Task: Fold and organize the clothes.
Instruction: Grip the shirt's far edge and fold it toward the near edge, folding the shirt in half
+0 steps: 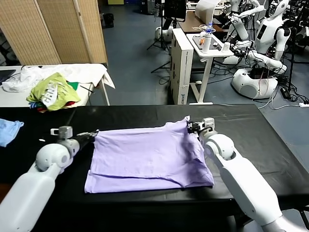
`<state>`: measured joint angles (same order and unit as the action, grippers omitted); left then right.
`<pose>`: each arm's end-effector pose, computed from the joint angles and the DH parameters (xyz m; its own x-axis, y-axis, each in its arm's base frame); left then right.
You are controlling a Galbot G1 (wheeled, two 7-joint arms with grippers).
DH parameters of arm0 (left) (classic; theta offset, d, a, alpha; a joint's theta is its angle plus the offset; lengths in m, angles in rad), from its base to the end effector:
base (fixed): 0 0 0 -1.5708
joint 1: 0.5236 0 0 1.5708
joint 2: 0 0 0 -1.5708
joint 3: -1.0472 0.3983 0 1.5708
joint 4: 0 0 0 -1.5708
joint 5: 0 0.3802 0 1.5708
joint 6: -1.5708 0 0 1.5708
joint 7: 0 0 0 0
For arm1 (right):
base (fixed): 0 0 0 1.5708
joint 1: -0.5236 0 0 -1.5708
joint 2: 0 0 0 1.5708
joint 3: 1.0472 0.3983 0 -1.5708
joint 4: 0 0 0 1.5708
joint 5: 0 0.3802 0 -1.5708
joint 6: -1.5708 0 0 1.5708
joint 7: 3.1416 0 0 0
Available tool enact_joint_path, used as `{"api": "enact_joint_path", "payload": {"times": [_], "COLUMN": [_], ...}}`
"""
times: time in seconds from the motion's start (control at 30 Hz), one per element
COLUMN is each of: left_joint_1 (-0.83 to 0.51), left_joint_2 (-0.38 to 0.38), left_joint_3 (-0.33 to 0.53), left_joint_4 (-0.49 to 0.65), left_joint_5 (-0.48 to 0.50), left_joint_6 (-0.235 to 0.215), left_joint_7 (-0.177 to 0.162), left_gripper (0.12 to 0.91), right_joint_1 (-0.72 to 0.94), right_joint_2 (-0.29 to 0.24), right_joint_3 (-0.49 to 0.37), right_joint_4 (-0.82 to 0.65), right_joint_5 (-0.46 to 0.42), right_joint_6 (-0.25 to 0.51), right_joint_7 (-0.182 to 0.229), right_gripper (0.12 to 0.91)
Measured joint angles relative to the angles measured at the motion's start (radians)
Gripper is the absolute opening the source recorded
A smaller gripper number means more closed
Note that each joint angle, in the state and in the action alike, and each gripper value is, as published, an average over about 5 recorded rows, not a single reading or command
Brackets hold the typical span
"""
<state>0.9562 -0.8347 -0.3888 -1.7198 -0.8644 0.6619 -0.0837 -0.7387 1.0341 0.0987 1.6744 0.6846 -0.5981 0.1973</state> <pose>0.3971 0.1921 -0.2522 -0.8343 0.1587 0.5280 0.1414 0.9872 -0.0733 0.4461 -0.0496 -0.2653 -0.8762 -0.2225 0.4275 -0.2529 0.9674 -0.0148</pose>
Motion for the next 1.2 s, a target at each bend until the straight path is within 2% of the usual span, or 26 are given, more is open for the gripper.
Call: {"api": "enact_joint_path", "payload": {"times": [0.37,0.6,0.87,1.2], "left_joint_1": [0.215,0.319,0.381,0.454], "left_joint_2": [0.011,-0.002,-0.017,-0.035], "left_joint_3": [-0.103,-0.155,-0.167,-0.208], "left_joint_4": [-0.202,-0.273,-0.316,-0.345], "left_joint_5": [0.037,0.045,0.082,0.102], "left_joint_6": [0.001,0.004,0.008,0.001], "left_joint_7": [0.025,0.025,0.024,0.031], "left_gripper": [0.148,0.148,0.148,0.148], "right_joint_1": [-0.186,-0.336,-0.447,-0.47], "right_joint_2": [-0.09,-0.127,-0.129,-0.111], "right_joint_3": [0.094,0.153,0.174,0.17], "right_joint_4": [0.232,0.35,0.399,0.383], "right_joint_5": [-0.004,-0.01,-0.019,-0.037], "right_joint_6": [-0.066,-0.105,-0.137,-0.138], "right_joint_7": [0.023,0.039,0.039,0.039], "right_gripper": [0.14,0.14,0.14,0.14]}}
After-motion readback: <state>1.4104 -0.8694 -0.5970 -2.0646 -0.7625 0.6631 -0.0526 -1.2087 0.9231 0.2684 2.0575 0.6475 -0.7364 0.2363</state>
